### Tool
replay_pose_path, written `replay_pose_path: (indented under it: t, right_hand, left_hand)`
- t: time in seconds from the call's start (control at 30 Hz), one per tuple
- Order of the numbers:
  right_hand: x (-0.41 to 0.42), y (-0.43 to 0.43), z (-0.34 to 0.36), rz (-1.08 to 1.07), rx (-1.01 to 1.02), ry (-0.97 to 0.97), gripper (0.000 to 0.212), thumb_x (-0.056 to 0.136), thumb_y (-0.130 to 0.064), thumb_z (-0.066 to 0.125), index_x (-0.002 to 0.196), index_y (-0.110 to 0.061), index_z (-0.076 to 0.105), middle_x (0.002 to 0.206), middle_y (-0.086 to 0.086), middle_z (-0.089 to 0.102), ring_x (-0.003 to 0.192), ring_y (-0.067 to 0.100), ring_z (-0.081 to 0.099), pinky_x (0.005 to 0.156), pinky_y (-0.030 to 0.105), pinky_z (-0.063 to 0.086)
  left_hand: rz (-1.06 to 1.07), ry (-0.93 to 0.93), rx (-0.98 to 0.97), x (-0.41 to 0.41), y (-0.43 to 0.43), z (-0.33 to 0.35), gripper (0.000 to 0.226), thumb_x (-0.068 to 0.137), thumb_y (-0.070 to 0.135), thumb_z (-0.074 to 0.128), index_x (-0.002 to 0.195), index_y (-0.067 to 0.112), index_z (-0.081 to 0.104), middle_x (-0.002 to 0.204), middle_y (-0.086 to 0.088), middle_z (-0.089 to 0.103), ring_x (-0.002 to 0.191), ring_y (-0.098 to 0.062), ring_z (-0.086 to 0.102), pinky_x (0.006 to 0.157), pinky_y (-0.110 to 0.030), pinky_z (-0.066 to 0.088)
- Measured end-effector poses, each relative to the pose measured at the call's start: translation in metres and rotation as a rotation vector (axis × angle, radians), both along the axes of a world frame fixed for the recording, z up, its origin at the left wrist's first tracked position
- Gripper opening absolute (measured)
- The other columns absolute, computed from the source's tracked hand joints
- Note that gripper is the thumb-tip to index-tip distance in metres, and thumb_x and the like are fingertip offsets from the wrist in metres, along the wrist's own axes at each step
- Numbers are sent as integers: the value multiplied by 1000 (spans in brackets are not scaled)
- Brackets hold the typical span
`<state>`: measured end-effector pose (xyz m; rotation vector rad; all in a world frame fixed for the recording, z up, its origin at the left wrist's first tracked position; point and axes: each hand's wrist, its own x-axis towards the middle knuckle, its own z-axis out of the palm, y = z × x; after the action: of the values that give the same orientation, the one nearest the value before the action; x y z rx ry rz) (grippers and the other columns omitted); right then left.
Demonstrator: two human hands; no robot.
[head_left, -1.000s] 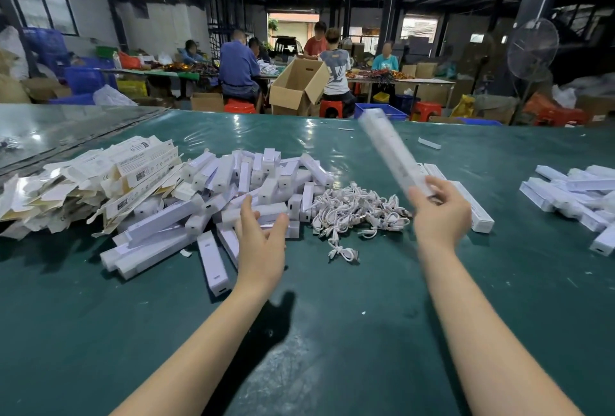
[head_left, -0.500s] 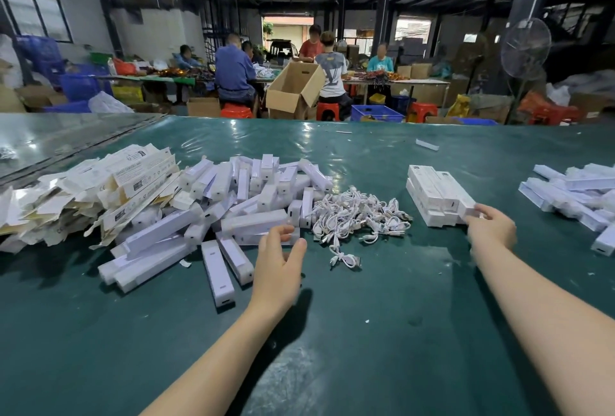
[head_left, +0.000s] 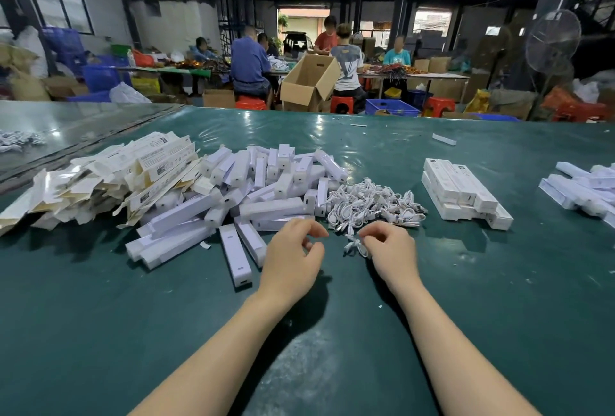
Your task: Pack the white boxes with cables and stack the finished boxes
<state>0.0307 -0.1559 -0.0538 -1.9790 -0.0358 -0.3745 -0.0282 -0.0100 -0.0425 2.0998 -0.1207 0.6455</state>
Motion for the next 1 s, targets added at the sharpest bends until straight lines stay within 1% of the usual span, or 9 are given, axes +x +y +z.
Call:
replay_pose_path:
  t: [0.1,0.23,0.3,0.4,0.5,0.6,0.7,0.87,1.0]
  right_hand:
    - [0,-3,4,14,-19,-4,28,74,4,52,67,-20,64,64,0,61,63,14,49,55,22,30]
    - [-1,-1,4,1,-40,-13,26,74,5,51,67,-17,64,62,-1,59,66,17,50,56,22,28]
    - [-1,-1,5,2,-55,-3,25,74,4,51,69,-16,65,64,-1,58,68,18,50,57,23,27]
    - [0,-1,5,14,-83,19,23,76,2,52,73,-13,68,68,-1,59,70,17,51,60,24,29]
    - [1,-1,4,4,-65,28,22,76,1,52,74,-14,68,68,0,60,71,17,51,64,23,32]
    - [1,-1,4,2,-41,32,24,75,1,52,69,-17,65,64,-3,58,68,17,50,64,23,33]
    - [1,-1,5,-7,-33,36,23,75,2,52,69,-17,64,67,1,60,69,17,51,62,23,32]
    - [0,-1,6,-10,-28,44,23,76,2,50,71,-15,65,69,3,60,69,18,50,61,23,31]
    - [0,-1,5,-11,-11,41,24,76,2,50,69,-16,64,72,3,63,72,19,52,63,24,33]
  left_hand:
    - [124,-143,57,-1,14,19,27,77,-2,55,75,25,58,73,16,55,64,-5,50,62,-18,36]
    - [480,-256,-7,16,63,46,21,81,-2,51,94,12,60,90,2,59,84,-15,50,67,-23,33]
    - [608,-95,-21,30,92,49,25,83,3,51,105,11,57,105,-5,60,102,-24,49,75,-29,34]
    - [665,277,196,42,127,43,39,83,12,53,121,10,48,126,-13,51,119,-35,38,89,-39,34]
    - [603,380,237,47,141,42,31,87,19,50,117,10,49,119,-13,55,106,-33,48,77,-35,36]
    - [575,372,143,51,142,48,19,90,35,51,93,17,52,100,-5,58,86,-23,48,70,-32,34]
    - [650,256,151,50,137,52,11,89,25,54,83,18,60,96,-7,65,80,-23,51,66,-31,34]
    - [611,-139,270,48,122,55,23,87,0,45,101,6,63,105,-15,60,95,-31,54,75,-35,39]
    - [741,-397,-105,39,109,68,25,86,-3,42,96,4,63,95,-3,50,75,-5,45,66,-7,34]
